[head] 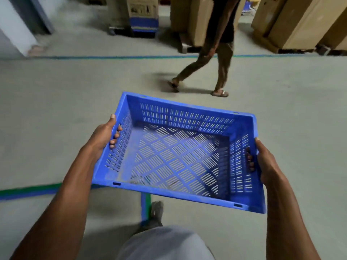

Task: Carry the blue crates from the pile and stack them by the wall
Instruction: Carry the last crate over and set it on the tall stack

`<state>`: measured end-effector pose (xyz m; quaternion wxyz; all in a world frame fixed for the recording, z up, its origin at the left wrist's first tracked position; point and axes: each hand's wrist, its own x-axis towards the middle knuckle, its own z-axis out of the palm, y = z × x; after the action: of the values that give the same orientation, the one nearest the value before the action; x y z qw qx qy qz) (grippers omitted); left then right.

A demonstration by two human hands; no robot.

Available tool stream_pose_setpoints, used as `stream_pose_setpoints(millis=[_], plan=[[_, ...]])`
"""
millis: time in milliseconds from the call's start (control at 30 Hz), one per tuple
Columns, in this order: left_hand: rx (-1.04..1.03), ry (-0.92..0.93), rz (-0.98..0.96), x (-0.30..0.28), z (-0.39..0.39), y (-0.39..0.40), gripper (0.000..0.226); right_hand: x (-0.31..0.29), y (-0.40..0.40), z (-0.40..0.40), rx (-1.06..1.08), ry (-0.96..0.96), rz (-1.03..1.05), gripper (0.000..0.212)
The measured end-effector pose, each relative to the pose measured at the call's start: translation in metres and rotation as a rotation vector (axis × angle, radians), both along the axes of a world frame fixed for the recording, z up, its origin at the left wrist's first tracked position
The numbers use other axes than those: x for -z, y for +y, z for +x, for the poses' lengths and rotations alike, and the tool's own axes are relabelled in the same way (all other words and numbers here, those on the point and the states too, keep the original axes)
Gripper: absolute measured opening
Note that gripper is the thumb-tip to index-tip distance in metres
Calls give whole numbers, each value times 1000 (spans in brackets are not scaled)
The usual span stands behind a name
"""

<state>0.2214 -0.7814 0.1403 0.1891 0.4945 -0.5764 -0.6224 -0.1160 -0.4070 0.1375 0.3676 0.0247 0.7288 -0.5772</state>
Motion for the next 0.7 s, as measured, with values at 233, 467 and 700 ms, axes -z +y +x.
stream_pose_setpoints(millis=[233,467,700], plan=[[-393,-17,17,9,203,25,59,0,-131,90,-389,14,25,49],[-759,10,48,25,414,45,58,3,-274,258,-730,30,19,48],[-1131,20,62,40,630,88,60,19,-409,483,-1068,36,33,46]])
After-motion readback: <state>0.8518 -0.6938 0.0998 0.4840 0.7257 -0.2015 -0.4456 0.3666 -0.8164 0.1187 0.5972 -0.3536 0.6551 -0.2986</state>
